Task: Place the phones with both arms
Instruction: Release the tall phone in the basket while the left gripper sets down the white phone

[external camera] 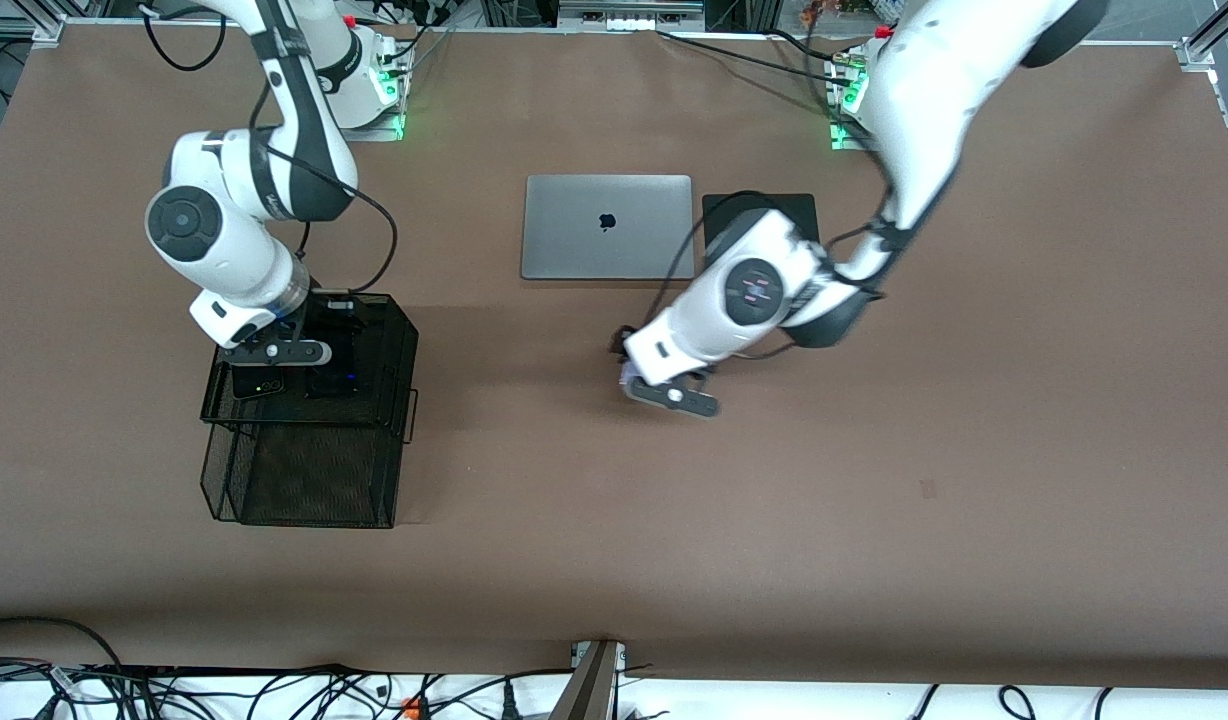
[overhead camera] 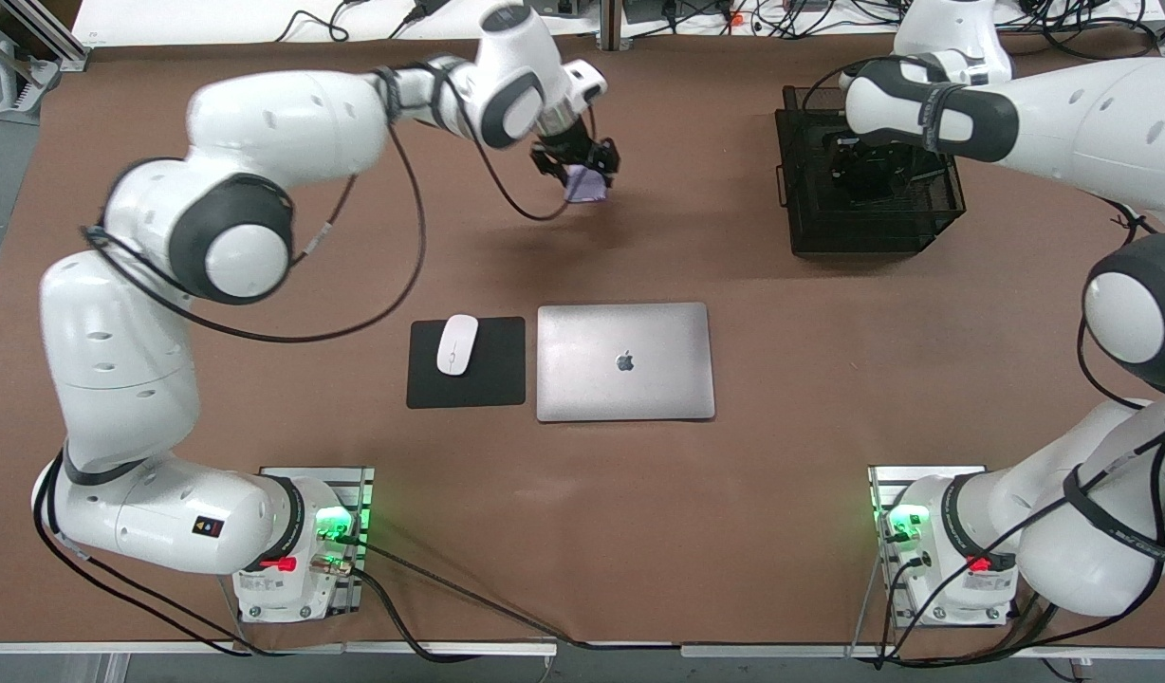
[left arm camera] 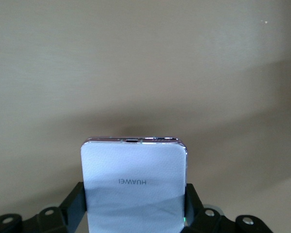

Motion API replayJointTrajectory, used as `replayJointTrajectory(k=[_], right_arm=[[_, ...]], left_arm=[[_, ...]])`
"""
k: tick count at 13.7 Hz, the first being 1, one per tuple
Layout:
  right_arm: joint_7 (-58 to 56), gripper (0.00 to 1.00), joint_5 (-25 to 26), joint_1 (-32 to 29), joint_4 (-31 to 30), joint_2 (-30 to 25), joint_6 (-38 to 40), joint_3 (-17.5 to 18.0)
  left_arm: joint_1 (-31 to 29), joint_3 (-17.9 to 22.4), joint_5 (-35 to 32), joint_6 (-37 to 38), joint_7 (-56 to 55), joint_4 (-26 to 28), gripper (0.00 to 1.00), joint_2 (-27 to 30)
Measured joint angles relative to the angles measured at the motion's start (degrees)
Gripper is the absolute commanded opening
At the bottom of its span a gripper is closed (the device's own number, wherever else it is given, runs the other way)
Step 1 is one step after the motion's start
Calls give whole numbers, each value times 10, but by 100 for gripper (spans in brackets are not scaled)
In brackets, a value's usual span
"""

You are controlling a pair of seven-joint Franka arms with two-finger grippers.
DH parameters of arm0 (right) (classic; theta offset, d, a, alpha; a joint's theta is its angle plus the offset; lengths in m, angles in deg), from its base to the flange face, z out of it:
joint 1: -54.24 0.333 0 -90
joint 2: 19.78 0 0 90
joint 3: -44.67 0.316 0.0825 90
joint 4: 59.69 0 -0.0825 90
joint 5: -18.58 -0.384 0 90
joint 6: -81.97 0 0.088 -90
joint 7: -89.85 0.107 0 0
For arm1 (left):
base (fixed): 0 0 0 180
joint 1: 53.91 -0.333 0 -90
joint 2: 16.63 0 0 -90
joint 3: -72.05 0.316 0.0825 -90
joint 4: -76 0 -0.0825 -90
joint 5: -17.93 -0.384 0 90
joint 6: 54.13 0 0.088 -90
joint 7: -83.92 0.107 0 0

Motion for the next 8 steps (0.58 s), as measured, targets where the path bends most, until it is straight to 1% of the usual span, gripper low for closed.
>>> replayJointTrajectory(k=[1, 3, 4, 5, 6, 8], right_arm=[[0, 100, -4, 0, 0, 7, -7, 0], [0, 100, -15, -3, 5, 11, -13, -1], [-1, 100, -16, -5, 12, 11, -12, -2], [-1, 100, -16, -6, 23, 10, -8, -2], [-2, 100, -16, -7, 38, 10, 7, -4], [-3, 100, -16, -13, 87, 8, 69, -5]], left_arm=[[15, 7, 0, -40, -13, -1, 53, -18], [26, 9, 0, -105, -27, -2, 54, -52], [32, 9, 0, -127, -27, -3, 82, -66], [40, 9, 0, -141, -29, -3, 100, -77], [46, 9, 0, -148, -30, -4, 100, -83], [46, 11, 0, -151, -30, -7, 100, -83]])
